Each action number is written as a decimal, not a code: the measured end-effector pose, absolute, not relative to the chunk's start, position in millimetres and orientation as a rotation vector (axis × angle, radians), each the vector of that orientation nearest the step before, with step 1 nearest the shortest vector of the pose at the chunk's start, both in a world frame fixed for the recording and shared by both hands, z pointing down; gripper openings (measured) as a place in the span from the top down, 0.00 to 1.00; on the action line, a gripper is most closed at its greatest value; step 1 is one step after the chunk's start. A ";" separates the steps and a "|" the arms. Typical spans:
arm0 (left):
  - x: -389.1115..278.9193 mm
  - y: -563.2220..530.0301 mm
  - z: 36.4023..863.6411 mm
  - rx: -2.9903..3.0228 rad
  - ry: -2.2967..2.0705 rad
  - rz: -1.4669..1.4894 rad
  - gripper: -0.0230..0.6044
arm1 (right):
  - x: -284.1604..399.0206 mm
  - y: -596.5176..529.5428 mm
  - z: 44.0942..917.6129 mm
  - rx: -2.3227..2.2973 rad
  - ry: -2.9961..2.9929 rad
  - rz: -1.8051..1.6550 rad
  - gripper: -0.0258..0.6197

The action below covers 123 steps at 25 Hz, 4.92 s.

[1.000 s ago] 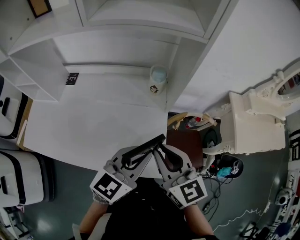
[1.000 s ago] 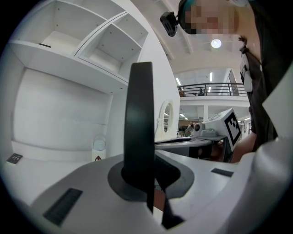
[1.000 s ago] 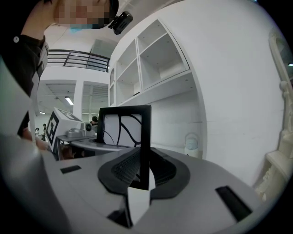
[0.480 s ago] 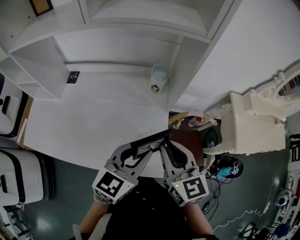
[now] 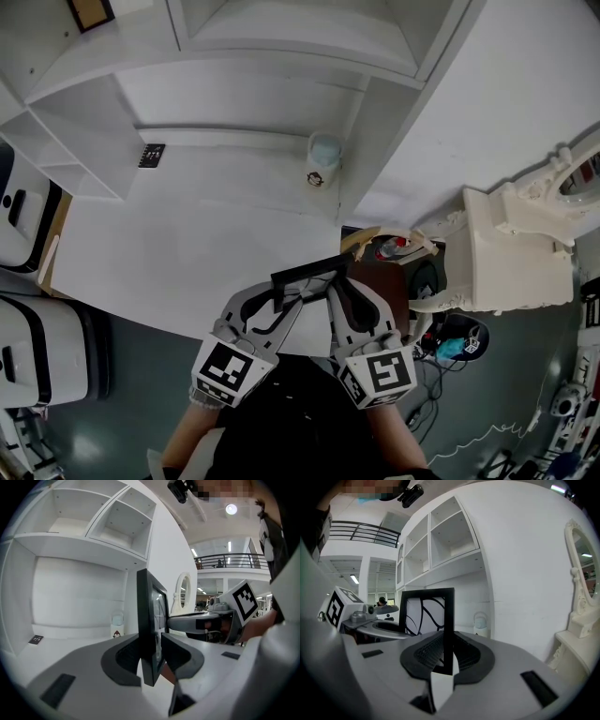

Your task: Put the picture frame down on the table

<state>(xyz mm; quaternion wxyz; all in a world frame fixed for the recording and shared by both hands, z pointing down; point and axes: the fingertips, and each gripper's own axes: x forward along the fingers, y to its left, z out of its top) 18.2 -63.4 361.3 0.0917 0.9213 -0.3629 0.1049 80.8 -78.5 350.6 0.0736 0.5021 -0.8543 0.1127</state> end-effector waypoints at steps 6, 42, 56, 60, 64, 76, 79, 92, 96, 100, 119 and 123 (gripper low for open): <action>14.4 -62.2 368.1 2.725 -1.105 0.341 0.77 | 90.6 -80.1 355.8 1.557 -2.541 0.372 0.86; 4.5 -71.4 426.2 2.552 -1.117 0.515 0.82 | 95.5 -80.2 431.4 1.542 -2.376 0.597 0.86; 14.3 -87.4 489.0 2.461 -1.005 0.655 0.82 | 104.9 -88.4 493.0 1.498 -2.261 0.744 0.86; 16.8 -92.2 506.1 2.435 -0.978 0.695 0.82 | 107.4 -91.0 510.4 1.484 -2.234 0.800 0.86; 17.5 -96.6 521.6 2.405 -0.965 0.721 0.82 | 107.9 -94.4 524.9 1.466 -2.209 0.824 0.86; 14.5 -112.0 556.1 2.340 -0.946 0.810 0.82 | 104.7 -107.4 559.4 1.386 -2.162 0.884 0.86; 14.7 -115.4 563.2 2.340 -0.940 0.843 0.82 | 104.6 -110.0 566.5 1.375 -2.150 0.896 0.86; 9.5 -134.0 586.2 2.228 -0.949 0.815 0.82 | 100.1 -128.9 578.2 1.321 -2.148 0.892 0.86; 11.2 -137.7 590.0 2.232 -0.953 0.854 0.82 | 101.2 -133.0 582.2 1.327 -2.144 0.914 0.86; 12.8 -142.7 595.0 2.225 -0.967 0.896 0.82 | 103.1 -136.1 588.7 1.340 -2.129 0.955 0.86; 20.1 -151.0 618.5 2.225 -1.007 0.983 0.84 | 109.2 -141.9 619.4 1.342 -2.082 1.065 0.86; 19.4 -150.4 614.1 2.227 -0.988 0.930 0.84 | 107.3 -142.5 615.6 1.312 -2.124 1.045 0.86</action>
